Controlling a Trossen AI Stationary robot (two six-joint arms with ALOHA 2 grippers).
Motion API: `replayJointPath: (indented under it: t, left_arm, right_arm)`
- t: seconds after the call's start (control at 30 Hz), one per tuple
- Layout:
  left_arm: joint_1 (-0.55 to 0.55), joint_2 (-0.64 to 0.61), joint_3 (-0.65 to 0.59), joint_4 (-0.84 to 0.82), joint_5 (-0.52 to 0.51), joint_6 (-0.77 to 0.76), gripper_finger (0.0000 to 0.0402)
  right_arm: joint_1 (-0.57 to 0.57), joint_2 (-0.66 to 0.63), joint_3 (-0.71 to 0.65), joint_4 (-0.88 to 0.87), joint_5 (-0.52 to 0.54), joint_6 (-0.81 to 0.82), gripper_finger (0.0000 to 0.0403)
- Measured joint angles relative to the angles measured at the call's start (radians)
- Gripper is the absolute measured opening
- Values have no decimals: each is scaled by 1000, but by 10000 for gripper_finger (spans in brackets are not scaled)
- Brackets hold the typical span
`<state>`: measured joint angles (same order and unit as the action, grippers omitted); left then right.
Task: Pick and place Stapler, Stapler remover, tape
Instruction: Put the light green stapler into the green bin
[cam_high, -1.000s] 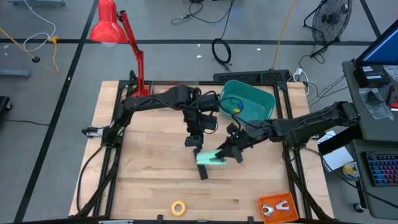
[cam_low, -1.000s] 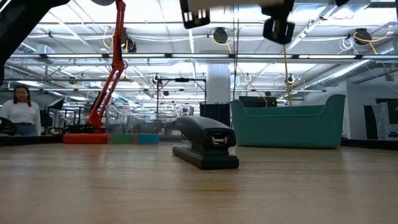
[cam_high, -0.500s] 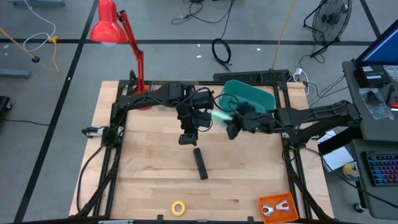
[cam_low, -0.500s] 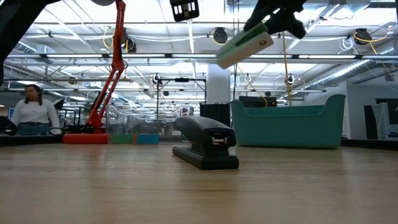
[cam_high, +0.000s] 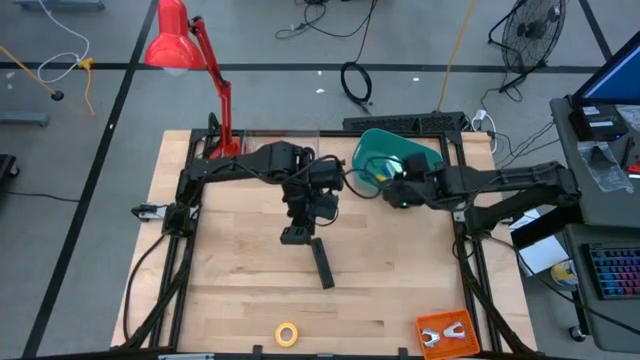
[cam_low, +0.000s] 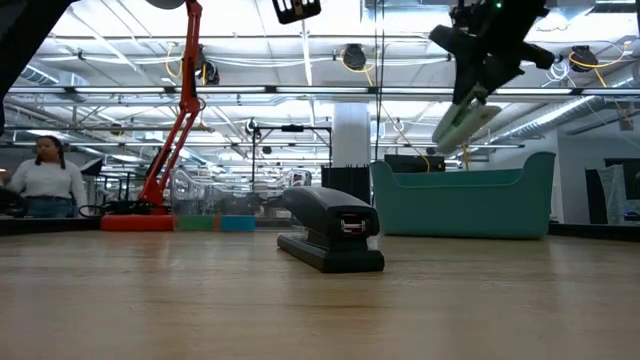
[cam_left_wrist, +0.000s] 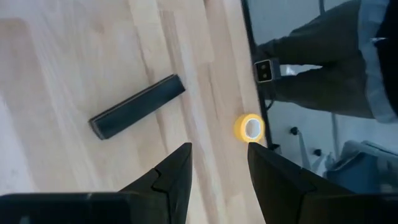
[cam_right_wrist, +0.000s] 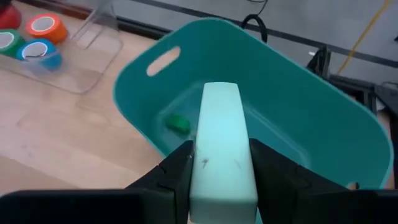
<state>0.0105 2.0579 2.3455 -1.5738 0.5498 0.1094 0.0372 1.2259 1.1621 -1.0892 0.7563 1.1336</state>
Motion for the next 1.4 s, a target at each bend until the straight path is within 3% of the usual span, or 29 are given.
replayJointPath:
  t: [0.33,0.5,0.67,1.1,1.4]
  left_arm:
    - [61,-85,0,10,-62,57,156]
    - [121,-148,0,29,-72,65,156]
    - [161,-206,0,31,-71,66,156]
    - [173,-274,0,33,-61,70,156]
    - [174,-273,0,23,-61,69,156]
  right_arm:
    - [-44,13,-185,99,-1,163,123]
    - [-73,13,-289,249,0,174,123]
    - [-114,15,-358,289,-1,166,123]
    - [-230,34,-374,357,55,30,123]
    - [-274,141,-373,527,-3,-80,123]
